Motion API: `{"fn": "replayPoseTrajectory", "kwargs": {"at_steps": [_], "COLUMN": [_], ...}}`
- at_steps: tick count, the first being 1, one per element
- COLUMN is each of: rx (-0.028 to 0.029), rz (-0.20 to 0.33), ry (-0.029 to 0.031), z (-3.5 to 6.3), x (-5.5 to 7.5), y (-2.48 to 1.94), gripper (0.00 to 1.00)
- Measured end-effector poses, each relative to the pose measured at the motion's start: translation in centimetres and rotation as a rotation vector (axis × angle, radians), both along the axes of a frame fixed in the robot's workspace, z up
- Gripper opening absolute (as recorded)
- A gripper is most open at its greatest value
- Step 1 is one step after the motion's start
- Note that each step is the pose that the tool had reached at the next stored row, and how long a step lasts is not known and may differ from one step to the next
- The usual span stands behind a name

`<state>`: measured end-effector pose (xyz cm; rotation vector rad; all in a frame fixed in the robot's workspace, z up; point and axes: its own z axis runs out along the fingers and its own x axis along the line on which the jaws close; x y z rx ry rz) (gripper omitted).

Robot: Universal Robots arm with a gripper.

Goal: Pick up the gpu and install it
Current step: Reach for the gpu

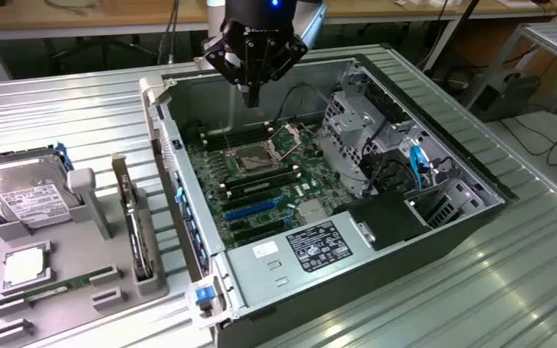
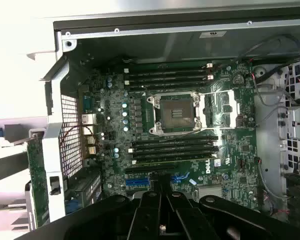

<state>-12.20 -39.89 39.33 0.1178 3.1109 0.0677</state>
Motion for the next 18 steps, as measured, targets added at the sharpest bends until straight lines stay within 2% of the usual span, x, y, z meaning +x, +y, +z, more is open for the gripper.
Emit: {"fn": "replayPoseTrajectory", "kwargs": {"at_steps": [13,18], "rx": [-0.0002,-0.0001], "rz": [0.000,0.000], "ry": [0.0000,-0.0029], "z": [0.01,0.00], "x": [-0.3,-1.7], "y": [-0.04,-0.84], "gripper": [0.11,0.11]}}
